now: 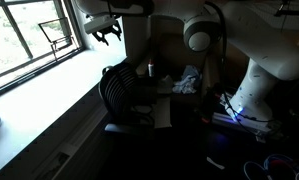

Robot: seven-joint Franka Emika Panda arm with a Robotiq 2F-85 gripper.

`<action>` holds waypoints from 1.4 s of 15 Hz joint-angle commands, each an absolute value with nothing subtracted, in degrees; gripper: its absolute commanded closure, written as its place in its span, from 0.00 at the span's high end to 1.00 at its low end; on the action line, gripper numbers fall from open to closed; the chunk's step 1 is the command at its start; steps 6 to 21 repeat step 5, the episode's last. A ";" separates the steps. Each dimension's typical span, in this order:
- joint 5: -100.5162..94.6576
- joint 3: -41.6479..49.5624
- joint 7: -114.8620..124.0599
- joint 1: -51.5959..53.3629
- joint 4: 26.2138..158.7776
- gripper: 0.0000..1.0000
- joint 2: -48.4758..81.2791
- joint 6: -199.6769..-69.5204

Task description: Remove the belt from the sofa and put it on the backrest of the black chair

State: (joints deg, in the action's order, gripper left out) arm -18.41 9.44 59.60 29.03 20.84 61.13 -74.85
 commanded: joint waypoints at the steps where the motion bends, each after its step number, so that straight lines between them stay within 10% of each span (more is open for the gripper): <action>1: -18.50 10.14 59.48 29.41 20.85 0.82 61.06 -74.88; 4: -18.47 10.13 59.55 29.43 20.86 0.99 61.07 -74.84; 21: -18.47 10.13 59.55 29.38 20.86 0.99 61.07 -74.84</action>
